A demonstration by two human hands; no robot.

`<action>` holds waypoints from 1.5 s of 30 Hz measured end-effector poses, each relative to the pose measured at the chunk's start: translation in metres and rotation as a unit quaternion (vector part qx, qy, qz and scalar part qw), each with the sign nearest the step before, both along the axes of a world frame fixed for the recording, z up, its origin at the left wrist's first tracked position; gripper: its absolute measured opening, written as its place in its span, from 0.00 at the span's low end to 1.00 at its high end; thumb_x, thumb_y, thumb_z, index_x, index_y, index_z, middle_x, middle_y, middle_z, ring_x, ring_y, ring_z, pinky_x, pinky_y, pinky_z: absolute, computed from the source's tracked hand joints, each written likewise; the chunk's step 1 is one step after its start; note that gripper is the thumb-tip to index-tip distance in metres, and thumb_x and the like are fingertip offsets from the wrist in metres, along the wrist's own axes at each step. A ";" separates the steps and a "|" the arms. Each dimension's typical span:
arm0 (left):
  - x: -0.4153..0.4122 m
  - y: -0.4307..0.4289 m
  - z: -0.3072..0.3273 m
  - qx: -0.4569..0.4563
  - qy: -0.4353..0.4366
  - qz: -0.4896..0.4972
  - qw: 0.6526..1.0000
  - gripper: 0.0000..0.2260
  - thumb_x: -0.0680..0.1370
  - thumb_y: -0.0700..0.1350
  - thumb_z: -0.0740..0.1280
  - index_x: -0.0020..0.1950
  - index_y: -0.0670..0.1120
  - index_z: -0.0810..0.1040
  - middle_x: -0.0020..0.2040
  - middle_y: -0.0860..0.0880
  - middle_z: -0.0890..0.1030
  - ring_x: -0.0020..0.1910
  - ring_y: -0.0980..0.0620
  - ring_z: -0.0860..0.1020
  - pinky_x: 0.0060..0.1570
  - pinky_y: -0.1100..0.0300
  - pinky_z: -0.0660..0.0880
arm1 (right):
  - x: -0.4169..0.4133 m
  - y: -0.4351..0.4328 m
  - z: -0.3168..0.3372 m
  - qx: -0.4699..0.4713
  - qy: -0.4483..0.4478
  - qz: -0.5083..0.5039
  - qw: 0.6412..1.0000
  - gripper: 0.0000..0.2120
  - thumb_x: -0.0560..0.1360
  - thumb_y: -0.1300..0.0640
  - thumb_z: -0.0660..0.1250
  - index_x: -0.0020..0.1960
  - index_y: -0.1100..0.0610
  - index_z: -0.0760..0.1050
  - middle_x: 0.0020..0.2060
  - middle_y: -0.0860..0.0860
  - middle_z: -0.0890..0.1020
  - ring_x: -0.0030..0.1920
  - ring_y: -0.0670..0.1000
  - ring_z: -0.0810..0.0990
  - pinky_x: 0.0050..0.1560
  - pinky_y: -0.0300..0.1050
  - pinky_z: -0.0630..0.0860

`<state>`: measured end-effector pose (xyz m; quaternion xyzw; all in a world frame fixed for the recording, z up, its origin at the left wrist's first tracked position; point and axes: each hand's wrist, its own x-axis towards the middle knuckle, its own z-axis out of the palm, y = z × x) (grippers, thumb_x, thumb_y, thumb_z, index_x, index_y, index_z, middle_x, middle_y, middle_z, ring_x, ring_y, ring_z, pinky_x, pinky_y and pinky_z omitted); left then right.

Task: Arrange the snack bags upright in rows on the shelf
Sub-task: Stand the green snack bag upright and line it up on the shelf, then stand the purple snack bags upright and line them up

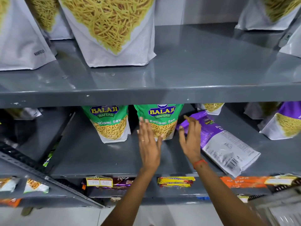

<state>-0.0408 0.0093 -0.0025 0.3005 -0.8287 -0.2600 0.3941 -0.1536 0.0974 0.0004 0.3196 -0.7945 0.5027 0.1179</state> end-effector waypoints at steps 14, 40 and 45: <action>-0.096 0.133 -0.018 0.543 -0.100 -0.067 0.831 0.13 0.78 0.43 0.62 0.32 0.45 0.71 0.30 0.44 0.75 0.15 0.59 0.74 0.18 0.65 0.74 | -0.139 0.150 0.015 0.367 -0.307 0.027 0.878 0.21 0.80 0.51 0.51 0.60 0.65 0.72 0.62 0.64 0.75 0.63 0.62 0.72 0.63 0.50 0.68; -0.162 0.147 0.017 0.199 0.048 0.027 0.978 0.13 0.74 0.40 0.67 0.58 0.38 0.74 0.55 0.37 0.77 0.53 0.38 0.77 0.55 0.48 0.75 | -0.181 0.183 -0.017 -0.009 -0.236 0.004 0.972 0.11 0.73 0.74 0.55 0.45 0.62 0.70 0.41 0.57 0.76 0.43 0.52 0.72 0.47 0.44 0.68; -0.153 0.196 -0.006 0.246 0.020 -0.085 0.965 0.23 0.70 0.46 0.74 0.60 0.40 0.72 0.57 0.42 0.75 0.58 0.45 0.75 0.59 0.60 0.71 | -0.155 0.185 -0.026 -0.037 -0.265 -0.001 0.964 0.13 0.69 0.77 0.54 0.41 0.62 0.71 0.32 0.46 0.75 0.34 0.44 0.74 0.34 0.23 0.69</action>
